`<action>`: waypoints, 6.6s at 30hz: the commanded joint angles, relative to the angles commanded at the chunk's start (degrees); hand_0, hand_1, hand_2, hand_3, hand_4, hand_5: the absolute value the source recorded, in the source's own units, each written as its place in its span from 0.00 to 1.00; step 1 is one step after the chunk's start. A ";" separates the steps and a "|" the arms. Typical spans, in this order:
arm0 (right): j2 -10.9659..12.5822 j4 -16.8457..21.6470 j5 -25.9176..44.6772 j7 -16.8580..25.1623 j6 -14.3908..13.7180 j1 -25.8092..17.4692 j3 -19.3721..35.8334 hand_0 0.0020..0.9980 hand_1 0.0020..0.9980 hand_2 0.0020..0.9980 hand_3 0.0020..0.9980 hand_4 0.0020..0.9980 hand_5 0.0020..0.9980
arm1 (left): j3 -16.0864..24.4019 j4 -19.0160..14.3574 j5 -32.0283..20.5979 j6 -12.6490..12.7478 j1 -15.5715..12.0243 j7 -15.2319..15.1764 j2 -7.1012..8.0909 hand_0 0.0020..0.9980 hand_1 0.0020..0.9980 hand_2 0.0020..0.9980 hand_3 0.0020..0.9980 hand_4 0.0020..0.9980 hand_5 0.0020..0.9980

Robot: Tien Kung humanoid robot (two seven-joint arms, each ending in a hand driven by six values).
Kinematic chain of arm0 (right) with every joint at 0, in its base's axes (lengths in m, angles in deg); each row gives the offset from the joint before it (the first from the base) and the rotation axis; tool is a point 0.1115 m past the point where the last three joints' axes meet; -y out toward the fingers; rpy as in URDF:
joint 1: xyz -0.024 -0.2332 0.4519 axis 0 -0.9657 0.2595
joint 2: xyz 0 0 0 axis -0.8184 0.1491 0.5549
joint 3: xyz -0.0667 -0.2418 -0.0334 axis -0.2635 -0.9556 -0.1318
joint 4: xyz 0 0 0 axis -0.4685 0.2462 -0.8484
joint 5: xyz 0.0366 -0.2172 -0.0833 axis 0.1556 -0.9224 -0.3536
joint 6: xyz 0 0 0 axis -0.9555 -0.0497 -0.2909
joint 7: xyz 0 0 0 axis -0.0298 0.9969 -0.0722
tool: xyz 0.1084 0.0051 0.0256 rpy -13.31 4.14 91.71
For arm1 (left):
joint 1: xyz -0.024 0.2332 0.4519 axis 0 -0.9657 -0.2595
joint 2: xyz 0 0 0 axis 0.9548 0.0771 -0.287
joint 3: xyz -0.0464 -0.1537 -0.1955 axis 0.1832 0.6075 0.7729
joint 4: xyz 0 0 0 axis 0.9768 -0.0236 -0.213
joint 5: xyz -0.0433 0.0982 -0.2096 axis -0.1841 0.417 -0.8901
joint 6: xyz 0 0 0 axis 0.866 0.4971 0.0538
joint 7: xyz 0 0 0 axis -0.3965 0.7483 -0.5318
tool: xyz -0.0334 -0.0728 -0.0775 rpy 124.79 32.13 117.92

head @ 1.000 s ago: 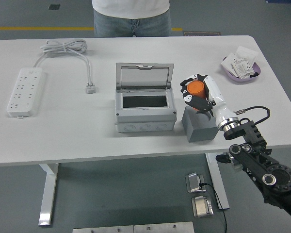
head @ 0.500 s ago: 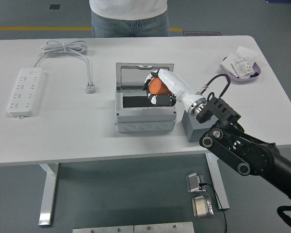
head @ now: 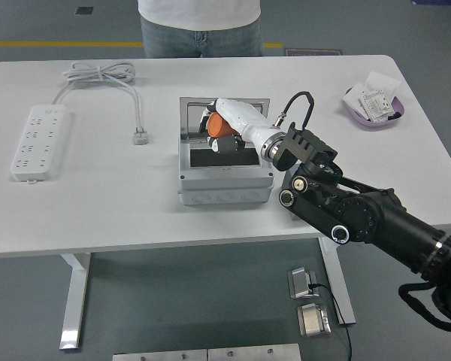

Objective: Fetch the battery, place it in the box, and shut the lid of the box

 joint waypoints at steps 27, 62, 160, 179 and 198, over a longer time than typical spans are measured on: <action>-1.12 -6.59 -0.96 -0.37 0.62 3.51 -11.53 0.13 0.21 0.34 0.26 0.00 0.00 | -1.67 -0.35 -0.75 -0.16 0.81 -0.57 0.60 0.62 0.68 0.61 0.65 0.73 0.15; 0.51 -5.60 1.89 3.38 1.82 2.40 -6.22 0.79 0.72 0.72 0.83 0.90 0.58 | -0.13 -0.32 1.37 0.06 0.99 0.15 0.41 0.62 0.68 0.61 0.65 0.72 0.15; 18.89 22.96 10.85 -7.32 14.49 -2.45 0.06 0.71 0.68 0.71 0.82 0.81 0.62 | 3.23 -0.22 4.07 0.29 0.58 1.42 0.06 0.61 0.67 0.61 0.65 0.71 0.14; 21.18 35.68 17.06 7.82 8.13 -27.95 39.35 0.65 0.62 0.67 0.76 0.81 0.62 | 3.80 0.30 4.01 0.38 -0.82 1.43 -1.35 0.61 0.67 0.61 0.65 0.71 0.13; 16.56 20.95 46.07 21.78 6.34 -38.33 58.51 0.63 0.61 0.65 0.72 0.82 0.59 | 1.96 0.60 1.38 0.21 -1.72 0.58 -1.58 0.61 0.67 0.61 0.65 0.71 0.13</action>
